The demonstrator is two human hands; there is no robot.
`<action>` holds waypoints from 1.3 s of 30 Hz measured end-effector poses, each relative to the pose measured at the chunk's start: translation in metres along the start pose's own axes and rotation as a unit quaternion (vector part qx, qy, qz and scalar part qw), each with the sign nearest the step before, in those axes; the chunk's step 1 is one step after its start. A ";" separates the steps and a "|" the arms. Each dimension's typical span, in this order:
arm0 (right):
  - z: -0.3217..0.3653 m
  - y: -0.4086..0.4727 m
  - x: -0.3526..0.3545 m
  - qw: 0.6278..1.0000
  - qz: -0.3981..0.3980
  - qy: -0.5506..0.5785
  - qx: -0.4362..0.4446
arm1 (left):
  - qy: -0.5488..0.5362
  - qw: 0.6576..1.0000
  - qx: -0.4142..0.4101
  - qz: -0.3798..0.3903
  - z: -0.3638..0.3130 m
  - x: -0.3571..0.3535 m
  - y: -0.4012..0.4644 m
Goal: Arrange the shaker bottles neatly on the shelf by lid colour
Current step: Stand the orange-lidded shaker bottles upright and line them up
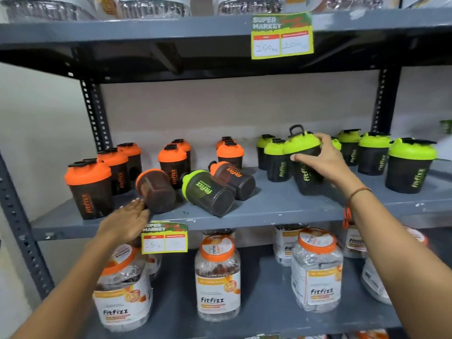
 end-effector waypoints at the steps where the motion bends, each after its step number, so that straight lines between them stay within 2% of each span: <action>1: -0.005 -0.001 0.012 0.999 -0.031 0.014 0.007 | 0.005 1.000 -0.005 -0.001 -0.001 0.001 -0.001; 4: -0.026 -0.005 0.039 0.996 -0.077 0.043 0.008 | 0.027 0.999 -0.019 -0.003 -0.004 0.002 -0.004; 10: -0.074 -0.013 0.066 0.995 -0.092 0.021 -0.037 | 0.018 1.000 -0.013 -0.004 -0.003 0.001 -0.003; 22: -0.099 -0.007 0.070 0.994 0.000 0.103 -0.043 | 0.001 1.000 -0.016 -0.005 0.000 -0.001 -0.002; 23: -0.093 -0.008 0.073 0.995 -0.011 0.096 -0.033 | -0.001 1.000 -0.014 -0.007 0.000 -0.001 -0.002; 25: -0.071 -0.014 0.083 0.993 -0.097 0.070 0.019 | 0.009 1.000 -0.013 -0.010 0.000 -0.001 -0.001; 27: -0.032 -0.024 0.088 0.974 -0.201 0.031 0.105 | 0.013 1.000 -0.015 -0.010 -0.001 0.000 -0.001; 29: 0.015 -0.032 0.075 0.949 -0.247 -0.018 0.196 | 0.006 1.000 -0.015 -0.012 -0.002 0.000 -0.001; 30: 0.038 -0.030 0.060 0.943 -0.235 -0.043 0.231 | 0.000 1.000 -0.012 -0.014 -0.002 0.001 -0.001; 32: 0.072 -0.019 0.017 0.954 -0.132 -0.072 0.259 | -0.010 1.000 -0.004 -0.017 -0.002 0.002 -0.001; 34: 0.089 -0.011 -0.038 0.969 0.029 -0.095 0.225 | -0.021 1.000 0.004 -0.020 -0.001 0.001 -0.001; 36: 0.090 -0.010 -0.090 0.963 0.163 -0.137 0.168 | -0.025 0.999 0.010 -0.024 0.000 0.001 0.000; 39: 0.082 -0.012 -0.145 0.922 0.273 -0.247 0.120 | -0.026 0.999 0.011 -0.029 0.002 0.000 0.001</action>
Point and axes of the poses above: each hand's wrist, its own y-axis towards the middle knuckle, its own x-axis out of the back of the hand, z = x × y, the point moved 7 cm from there along y, towards the middle knuckle, and after that the axes turned 5 degrees about x, right-handed, at the moved point
